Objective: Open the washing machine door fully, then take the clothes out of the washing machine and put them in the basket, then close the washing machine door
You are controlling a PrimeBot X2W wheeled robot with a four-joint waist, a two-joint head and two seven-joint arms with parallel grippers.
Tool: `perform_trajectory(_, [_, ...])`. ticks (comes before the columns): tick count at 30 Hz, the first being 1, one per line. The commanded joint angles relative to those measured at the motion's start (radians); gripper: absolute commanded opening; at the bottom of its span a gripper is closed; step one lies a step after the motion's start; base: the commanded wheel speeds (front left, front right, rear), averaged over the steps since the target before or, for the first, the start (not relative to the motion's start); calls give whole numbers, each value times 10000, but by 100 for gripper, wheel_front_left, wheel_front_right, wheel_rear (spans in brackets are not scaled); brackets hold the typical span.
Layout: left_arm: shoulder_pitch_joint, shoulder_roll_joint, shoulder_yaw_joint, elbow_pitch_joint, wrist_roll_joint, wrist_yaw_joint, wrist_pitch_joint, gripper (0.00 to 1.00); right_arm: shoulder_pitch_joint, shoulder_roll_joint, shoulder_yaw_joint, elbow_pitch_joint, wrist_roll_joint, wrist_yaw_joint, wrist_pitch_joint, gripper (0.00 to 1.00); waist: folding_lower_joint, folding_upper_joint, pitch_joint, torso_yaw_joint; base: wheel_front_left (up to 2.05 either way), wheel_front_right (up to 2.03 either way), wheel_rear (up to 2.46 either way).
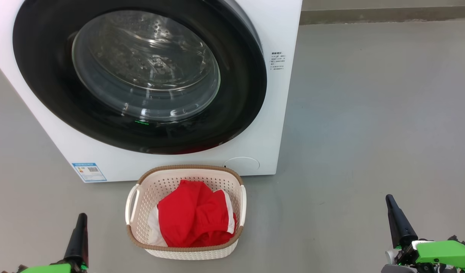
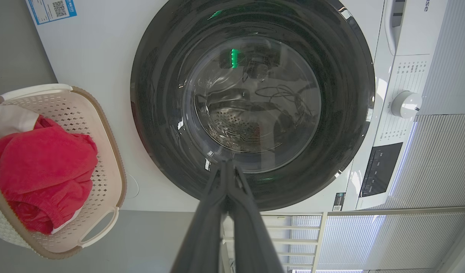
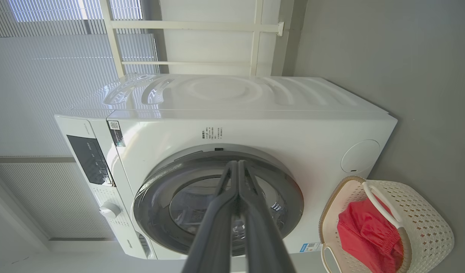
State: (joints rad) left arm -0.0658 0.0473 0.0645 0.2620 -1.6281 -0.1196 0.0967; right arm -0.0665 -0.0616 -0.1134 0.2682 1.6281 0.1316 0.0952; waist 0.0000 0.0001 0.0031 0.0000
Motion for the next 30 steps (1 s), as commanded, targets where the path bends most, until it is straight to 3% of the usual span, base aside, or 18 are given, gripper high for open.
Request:
perform_trajectory(1, [-409, 134, 353, -175, 79, -111, 53, 0, -397, -18, 175, -244, -46, -9, 36, 0, 0, -1, 0, 0, 0, 0, 0])
perform_trajectory(30, [-413, 100, 402, -173, 119, -111, 92, 0, -403, 25, 115, -240, -96, -9, 84, 0, 0, -1, 0, 0, 0, 0, 0])
